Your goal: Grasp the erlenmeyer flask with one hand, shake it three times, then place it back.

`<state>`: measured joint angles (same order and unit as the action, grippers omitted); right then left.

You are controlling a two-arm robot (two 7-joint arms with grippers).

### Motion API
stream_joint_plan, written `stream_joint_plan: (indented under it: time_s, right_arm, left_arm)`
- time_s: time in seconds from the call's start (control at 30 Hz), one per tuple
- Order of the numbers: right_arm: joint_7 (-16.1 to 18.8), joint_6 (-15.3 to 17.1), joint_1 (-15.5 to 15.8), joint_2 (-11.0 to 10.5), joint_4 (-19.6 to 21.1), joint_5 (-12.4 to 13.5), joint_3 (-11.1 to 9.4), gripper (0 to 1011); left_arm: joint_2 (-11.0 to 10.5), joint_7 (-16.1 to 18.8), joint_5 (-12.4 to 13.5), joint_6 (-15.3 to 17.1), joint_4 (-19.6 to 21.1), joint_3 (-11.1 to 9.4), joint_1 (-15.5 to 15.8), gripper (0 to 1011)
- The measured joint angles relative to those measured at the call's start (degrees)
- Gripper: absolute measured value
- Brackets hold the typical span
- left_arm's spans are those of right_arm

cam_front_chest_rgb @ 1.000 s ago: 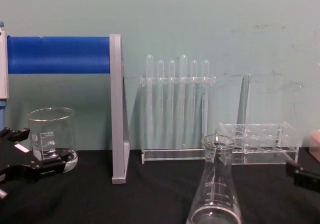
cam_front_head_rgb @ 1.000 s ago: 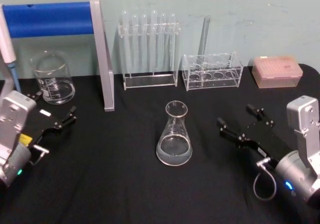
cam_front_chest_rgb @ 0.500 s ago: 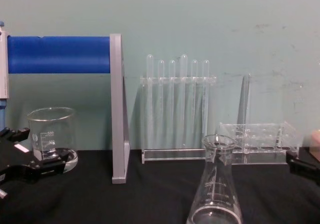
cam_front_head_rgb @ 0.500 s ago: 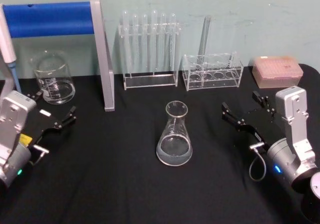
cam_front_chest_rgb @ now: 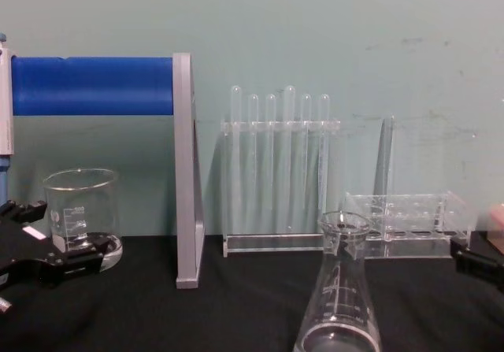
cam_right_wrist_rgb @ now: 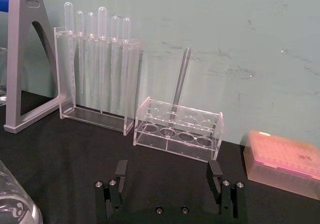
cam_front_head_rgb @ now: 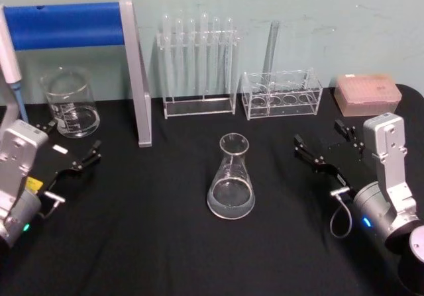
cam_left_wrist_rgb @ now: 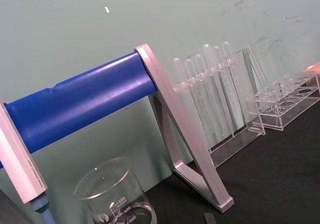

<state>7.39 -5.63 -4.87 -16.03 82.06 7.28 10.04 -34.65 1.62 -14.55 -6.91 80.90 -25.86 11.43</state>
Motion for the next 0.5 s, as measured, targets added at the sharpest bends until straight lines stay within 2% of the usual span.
stream_joint_plan:
  time_s: [0.5]
  right_arm:
    - [0.0, 0.0, 0.1, -0.1, 0.2, 0.1, 0.1, 1003]
  left_arm:
    - [0.0, 0.0, 0.0, 0.0, 0.0, 0.0, 0.0, 1001]
